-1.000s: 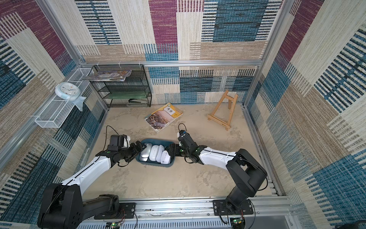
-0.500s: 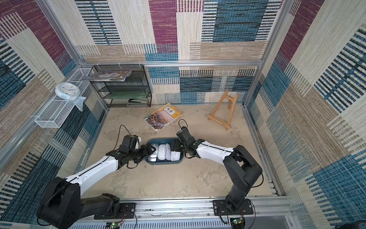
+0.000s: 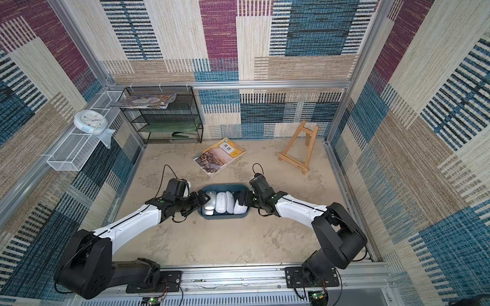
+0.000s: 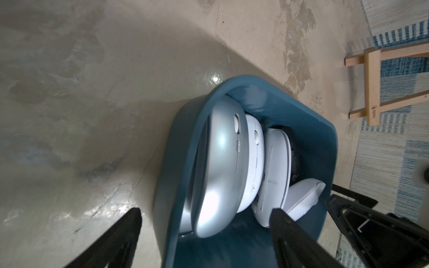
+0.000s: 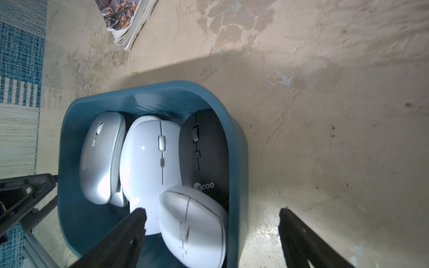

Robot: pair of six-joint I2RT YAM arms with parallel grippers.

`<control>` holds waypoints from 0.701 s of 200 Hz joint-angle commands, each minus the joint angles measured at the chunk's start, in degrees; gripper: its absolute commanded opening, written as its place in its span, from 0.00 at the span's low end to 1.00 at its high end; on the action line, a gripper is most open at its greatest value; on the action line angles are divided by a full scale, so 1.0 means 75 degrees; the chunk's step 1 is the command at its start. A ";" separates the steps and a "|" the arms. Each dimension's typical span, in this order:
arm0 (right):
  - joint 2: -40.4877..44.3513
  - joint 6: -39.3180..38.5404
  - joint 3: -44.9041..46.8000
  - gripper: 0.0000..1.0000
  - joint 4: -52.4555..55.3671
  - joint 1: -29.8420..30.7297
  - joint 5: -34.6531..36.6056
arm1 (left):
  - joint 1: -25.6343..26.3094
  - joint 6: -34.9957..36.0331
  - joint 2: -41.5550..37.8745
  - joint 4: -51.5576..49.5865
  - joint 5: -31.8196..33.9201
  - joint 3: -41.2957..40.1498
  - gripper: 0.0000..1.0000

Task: Take out the mouse from the storage box
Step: Move the storage box to the center of the board.

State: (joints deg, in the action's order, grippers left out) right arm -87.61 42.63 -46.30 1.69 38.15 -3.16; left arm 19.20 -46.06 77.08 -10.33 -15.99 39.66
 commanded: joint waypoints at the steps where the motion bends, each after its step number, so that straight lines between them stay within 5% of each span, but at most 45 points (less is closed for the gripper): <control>1: 0.0036 -0.0147 0.0058 0.92 -0.0460 -0.0014 -0.0527 | 0.0078 -0.0042 0.0191 0.0278 -0.0245 0.0123 0.88; 67: -0.0207 0.0048 -0.0568 0.92 0.0300 -0.0081 0.0422 | 0.0682 -0.0230 0.0940 0.0401 -0.0233 0.1042 0.87; 140: -0.0687 -0.0141 -0.1127 0.92 0.0758 -0.0808 0.0289 | 0.0914 -0.0389 0.2179 0.0759 -0.0403 0.2086 0.86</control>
State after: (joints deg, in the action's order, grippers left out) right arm -92.58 42.28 -54.11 6.39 32.67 -1.30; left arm 25.67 -48.66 91.24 -8.47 -16.62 53.01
